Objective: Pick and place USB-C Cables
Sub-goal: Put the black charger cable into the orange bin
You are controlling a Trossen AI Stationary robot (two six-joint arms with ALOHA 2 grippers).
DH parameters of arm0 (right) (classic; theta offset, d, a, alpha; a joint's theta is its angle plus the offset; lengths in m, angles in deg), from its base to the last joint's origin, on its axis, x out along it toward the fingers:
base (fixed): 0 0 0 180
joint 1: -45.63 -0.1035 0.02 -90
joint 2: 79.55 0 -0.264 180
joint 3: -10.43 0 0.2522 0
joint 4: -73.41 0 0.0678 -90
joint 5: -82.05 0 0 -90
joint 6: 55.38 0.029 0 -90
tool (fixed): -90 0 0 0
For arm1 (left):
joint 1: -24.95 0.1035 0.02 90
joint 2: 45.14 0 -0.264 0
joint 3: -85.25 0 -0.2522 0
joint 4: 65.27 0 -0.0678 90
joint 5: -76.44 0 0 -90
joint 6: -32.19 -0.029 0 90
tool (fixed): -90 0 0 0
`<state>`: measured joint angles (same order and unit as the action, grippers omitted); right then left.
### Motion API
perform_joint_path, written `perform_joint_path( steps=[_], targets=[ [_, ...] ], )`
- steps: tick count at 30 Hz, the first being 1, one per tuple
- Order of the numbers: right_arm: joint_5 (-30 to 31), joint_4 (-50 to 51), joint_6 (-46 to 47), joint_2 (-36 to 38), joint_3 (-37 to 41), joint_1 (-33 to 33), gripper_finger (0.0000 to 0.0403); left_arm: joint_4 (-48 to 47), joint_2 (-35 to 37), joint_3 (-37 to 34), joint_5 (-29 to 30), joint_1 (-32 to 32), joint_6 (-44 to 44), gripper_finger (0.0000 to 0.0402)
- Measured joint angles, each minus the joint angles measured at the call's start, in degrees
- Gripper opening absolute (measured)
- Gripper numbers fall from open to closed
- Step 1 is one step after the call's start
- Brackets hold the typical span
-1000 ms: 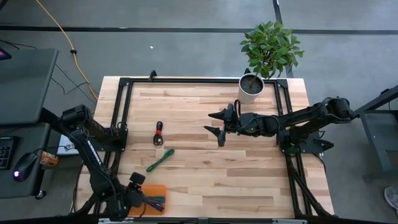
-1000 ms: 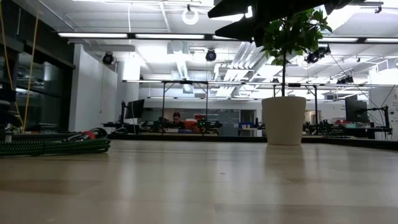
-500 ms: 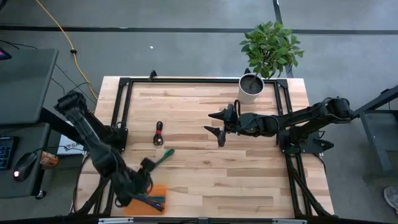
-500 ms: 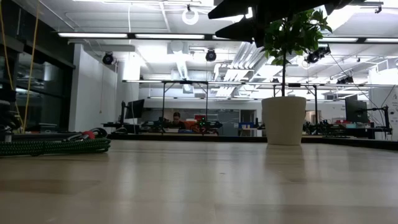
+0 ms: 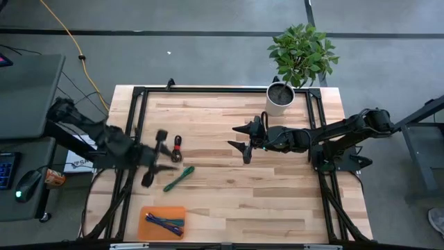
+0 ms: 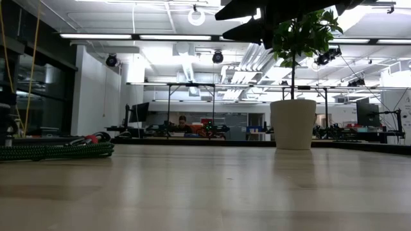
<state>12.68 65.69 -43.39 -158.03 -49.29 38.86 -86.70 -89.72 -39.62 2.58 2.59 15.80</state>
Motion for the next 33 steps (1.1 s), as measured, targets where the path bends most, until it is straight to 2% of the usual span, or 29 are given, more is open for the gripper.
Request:
perform_joint_path(
  steps=[7,11,14,20,27,33],
  targets=[
    [0.00,0.03,0.00,0.00,0.00,0.00,0.0273,25.35,12.59,-21.72,-2.03,8.96,1.46,0.0113],
    [0.00,0.07,0.00,0.00,0.00,0.00,0.0273,38.91,15.50,-31.58,-1.39,11.09,3.59,0.0113],
    [0.00,0.07,0.00,0.00,0.00,0.00,0.0273,46.97,16.00,-36.13,0.56,11.77,5.78,0.0113],
    [0.00,0.06,-0.02,0.00,0.00,-0.02,0.0273,50.60,16.04,-37.58,4.91,11.90,7.17,0.0113],
    [0.00,0.07,-0.02,0.00,0.00,-0.01,0.0273,50.45,16.03,-37.58,1.86,11.83,6.78,0.0113],
    [0.00,0.07,-0.02,0.00,0.00,-0.02,0.0273,49.18,16.02,-37.58,1.64,11.83,6.78,0.0113]
  ],
)
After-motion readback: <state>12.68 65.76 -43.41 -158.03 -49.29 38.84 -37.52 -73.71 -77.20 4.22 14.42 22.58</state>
